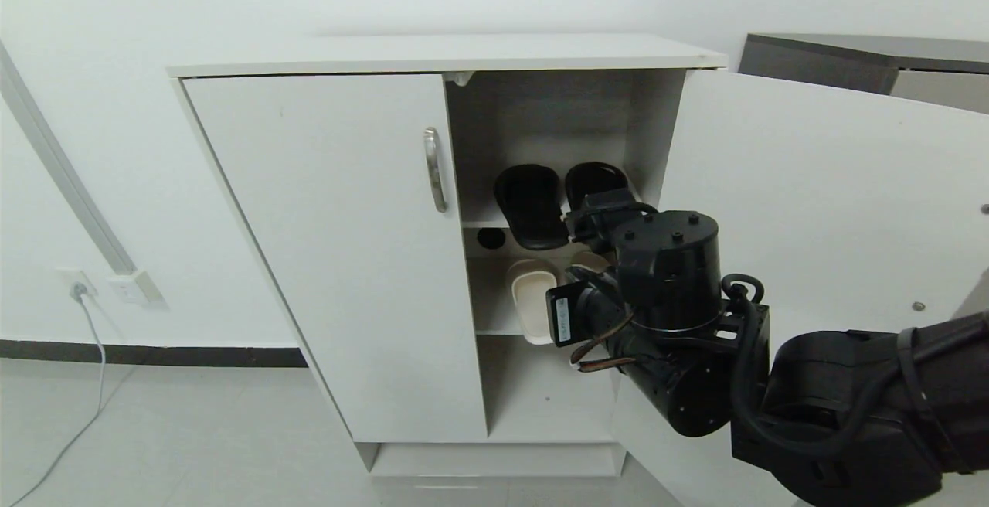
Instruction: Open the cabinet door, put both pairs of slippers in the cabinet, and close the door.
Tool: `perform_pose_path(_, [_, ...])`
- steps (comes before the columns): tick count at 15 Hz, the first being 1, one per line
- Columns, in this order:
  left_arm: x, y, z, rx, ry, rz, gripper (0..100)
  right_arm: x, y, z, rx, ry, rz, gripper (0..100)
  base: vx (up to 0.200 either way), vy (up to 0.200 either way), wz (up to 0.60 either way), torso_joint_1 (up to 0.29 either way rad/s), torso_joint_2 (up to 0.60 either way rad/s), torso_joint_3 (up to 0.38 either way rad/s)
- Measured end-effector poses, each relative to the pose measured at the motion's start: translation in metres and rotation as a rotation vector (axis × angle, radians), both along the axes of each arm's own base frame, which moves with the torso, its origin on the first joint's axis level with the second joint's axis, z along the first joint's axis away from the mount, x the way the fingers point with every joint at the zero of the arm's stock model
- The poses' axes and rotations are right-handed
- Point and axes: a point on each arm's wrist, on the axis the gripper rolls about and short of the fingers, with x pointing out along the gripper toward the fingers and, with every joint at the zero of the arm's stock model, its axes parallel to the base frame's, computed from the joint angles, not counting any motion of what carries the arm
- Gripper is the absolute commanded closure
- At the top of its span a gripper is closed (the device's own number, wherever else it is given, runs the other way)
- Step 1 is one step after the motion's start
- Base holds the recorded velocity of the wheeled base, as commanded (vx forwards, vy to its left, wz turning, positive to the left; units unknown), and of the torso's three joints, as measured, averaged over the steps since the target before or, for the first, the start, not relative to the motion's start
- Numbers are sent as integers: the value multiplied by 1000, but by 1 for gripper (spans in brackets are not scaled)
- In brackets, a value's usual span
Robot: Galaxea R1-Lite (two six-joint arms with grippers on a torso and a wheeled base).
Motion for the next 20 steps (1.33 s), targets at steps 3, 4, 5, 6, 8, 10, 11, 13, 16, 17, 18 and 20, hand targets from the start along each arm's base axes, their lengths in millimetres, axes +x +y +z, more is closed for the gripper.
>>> perform_pose_path(3, [0,0,0,-1,0,-1,100,-1,1,-3,2,-1,2,100,-200,0,0,1,2,1])
perform_pose_path(4, [0,0,0,-1,0,0,100,0,1,-3,3,-2,2,100,-200,0,0,-2,2,2])
perform_pose_path(5, [0,0,0,-1,-1,-1,100,0,1,-4,6,0,1,100,-200,0,0,-2,2,-2])
perform_pose_path(6, [0,0,0,-1,1,1,100,0,1,-5,14,-2,2,100,0,0,0,0,0,0])
perform_pose_path(8, [0,0,0,-1,0,1,100,1,2,-7,28,-18,1,100,0,0,0,0,0,0])
perform_pose_path(10, [0,0,0,-1,2,0,100,3,2,-11,21,-16,-1,100,0,0,0,0,0,0])
perform_pose_path(11, [0,0,0,-1,2,1,100,4,3,-14,13,-11,-3,100,0,0,0,0,0,0])
perform_pose_path(13, [0,0,0,-1,1,2,100,4,5,-18,5,-4,1,100,0,0,0,0,0,0])
perform_pose_path(16, [0,0,0,-2,1,1,100,6,6,-22,6,-5,0,100,0,0,0,0,0,0])
perform_pose_path(17, [0,0,0,-2,1,1,100,6,7,-22,11,-9,-1,100,0,0,0,0,0,0])
perform_pose_path(18, [0,0,0,-2,0,1,100,7,8,-24,7,-7,0,100,0,0,0,0,0,0])
perform_pose_path(20, [0,0,0,-2,0,1,100,8,9,-26,2,-3,0,100,0,0,0,0,0,0])
